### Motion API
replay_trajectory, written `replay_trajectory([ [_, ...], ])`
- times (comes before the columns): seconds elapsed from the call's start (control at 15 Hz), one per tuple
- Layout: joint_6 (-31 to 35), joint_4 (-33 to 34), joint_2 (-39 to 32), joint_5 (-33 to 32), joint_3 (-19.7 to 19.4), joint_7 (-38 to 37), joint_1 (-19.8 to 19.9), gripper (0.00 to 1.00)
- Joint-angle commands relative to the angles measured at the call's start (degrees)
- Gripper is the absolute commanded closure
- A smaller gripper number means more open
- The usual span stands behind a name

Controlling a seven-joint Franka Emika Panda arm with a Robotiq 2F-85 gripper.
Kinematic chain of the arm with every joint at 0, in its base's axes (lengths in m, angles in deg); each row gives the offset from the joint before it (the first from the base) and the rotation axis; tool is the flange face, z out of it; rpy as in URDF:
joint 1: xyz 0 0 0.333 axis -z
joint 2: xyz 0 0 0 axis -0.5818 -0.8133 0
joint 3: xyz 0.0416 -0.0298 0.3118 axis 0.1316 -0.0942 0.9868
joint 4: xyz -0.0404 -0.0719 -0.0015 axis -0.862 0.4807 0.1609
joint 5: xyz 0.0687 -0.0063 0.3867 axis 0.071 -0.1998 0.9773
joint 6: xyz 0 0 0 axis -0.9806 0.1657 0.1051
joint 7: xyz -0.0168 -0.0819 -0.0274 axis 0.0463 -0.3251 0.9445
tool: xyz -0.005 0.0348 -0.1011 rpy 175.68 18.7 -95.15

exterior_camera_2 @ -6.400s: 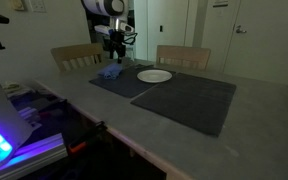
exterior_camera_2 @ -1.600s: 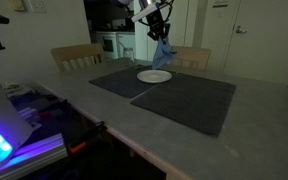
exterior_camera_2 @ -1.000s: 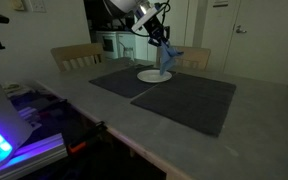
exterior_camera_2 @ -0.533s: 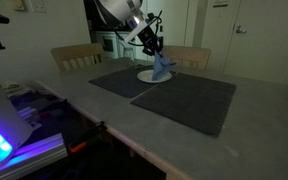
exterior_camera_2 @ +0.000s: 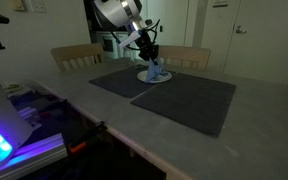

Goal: Use the towel to wipe the plate.

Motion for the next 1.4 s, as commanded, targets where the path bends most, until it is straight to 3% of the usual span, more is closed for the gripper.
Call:
replay_trajectory([
  [0.0,3.7,-1.8,-0.2,2.5,0.2,-2.9,0.4,0.98],
  [0.8,10.7,-3.9,-1.3,8.8,2.8,-13.8,0.1,0.98],
  [1.33,14.4,-2.9,-3.1,12.6,5.8,-14.9,0.7,0.98],
])
